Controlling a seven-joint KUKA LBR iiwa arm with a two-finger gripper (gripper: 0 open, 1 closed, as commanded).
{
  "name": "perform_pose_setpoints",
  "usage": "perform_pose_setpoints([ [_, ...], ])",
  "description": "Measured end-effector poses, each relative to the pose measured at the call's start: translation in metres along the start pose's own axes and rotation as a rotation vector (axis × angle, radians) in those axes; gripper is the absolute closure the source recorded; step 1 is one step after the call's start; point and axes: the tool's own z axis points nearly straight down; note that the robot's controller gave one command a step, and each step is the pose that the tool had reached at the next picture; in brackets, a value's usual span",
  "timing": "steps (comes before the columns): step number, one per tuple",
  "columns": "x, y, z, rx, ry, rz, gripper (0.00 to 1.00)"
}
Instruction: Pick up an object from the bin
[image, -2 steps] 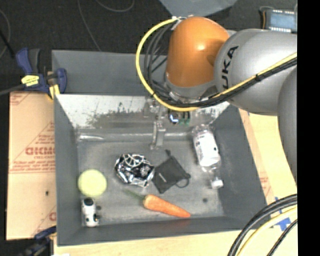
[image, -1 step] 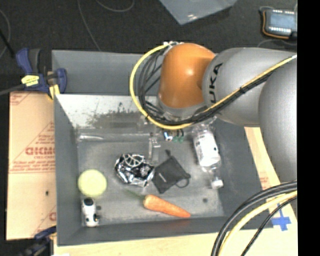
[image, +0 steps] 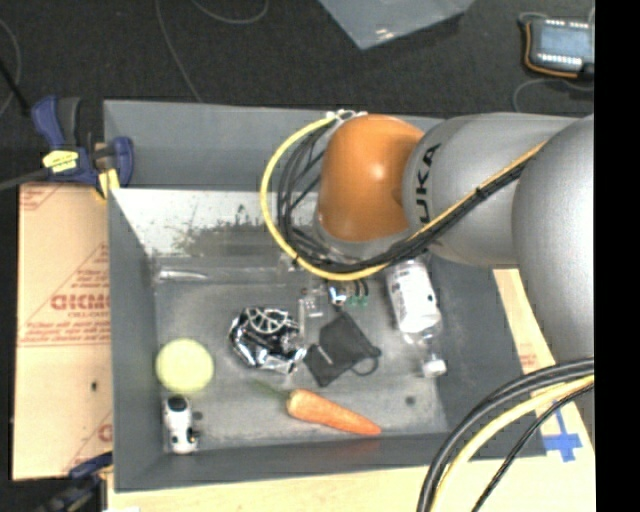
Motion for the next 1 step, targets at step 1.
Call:
perform_pose_setpoints([
  [1,0.0177,-0.0129,0.0075,-0.001,-0.014,0.031,0.00],
])
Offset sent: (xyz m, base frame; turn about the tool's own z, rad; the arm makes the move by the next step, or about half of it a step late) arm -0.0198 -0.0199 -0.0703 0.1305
